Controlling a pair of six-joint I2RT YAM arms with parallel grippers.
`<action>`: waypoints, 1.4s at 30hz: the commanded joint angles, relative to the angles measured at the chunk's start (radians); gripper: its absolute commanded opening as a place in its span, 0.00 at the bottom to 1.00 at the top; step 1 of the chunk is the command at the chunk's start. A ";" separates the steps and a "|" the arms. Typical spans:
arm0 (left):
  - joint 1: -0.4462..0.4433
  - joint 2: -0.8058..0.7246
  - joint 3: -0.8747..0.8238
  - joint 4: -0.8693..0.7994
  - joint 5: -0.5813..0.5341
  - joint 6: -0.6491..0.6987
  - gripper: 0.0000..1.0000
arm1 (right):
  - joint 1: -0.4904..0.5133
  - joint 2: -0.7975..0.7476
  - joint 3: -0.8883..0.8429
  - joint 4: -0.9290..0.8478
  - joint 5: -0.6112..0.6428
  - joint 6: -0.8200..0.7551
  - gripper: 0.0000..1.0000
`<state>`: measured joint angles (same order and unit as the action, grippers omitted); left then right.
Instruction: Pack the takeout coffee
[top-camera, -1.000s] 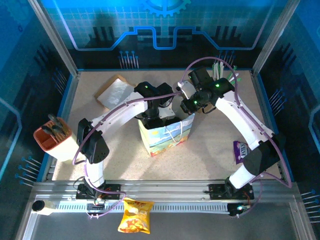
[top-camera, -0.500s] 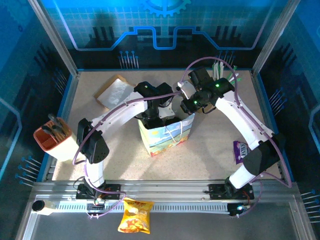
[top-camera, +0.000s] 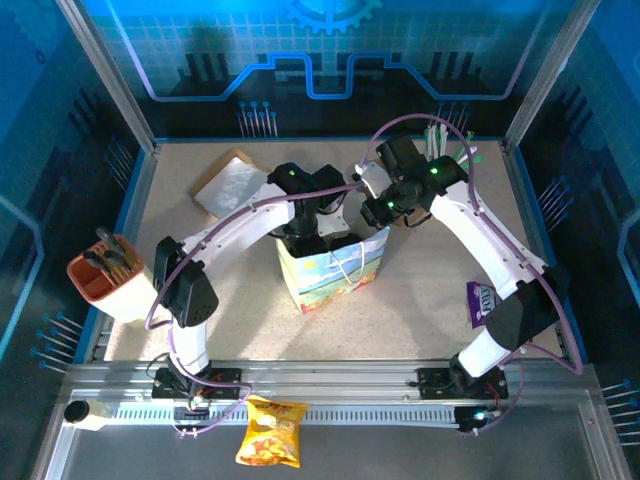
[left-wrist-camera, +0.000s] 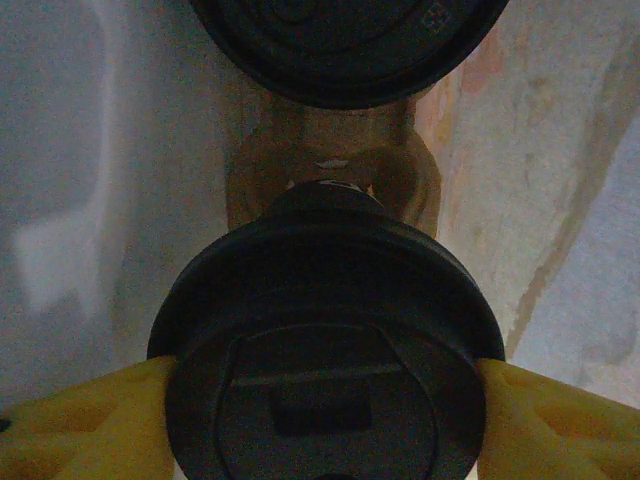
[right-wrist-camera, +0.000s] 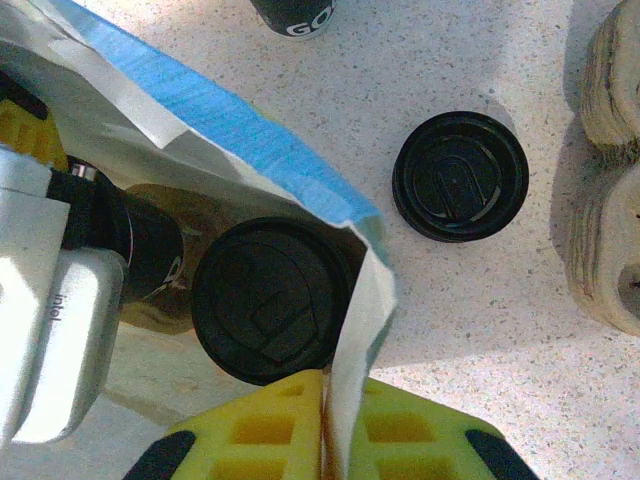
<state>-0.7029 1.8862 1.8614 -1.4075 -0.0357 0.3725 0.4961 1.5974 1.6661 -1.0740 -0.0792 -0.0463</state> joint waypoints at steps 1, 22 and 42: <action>0.007 0.000 -0.013 -0.005 0.025 0.005 0.48 | -0.011 0.005 -0.003 -0.013 -0.005 -0.012 0.13; 0.007 0.002 -0.013 -0.005 0.034 0.007 0.48 | -0.011 0.005 -0.003 -0.015 -0.004 -0.013 0.13; 0.006 0.006 -0.008 0.004 0.057 0.012 0.48 | -0.011 0.008 -0.005 -0.017 -0.007 -0.014 0.12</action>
<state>-0.7029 1.8862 1.8595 -1.4071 -0.0032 0.3725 0.4961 1.5974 1.6661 -1.0740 -0.0795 -0.0463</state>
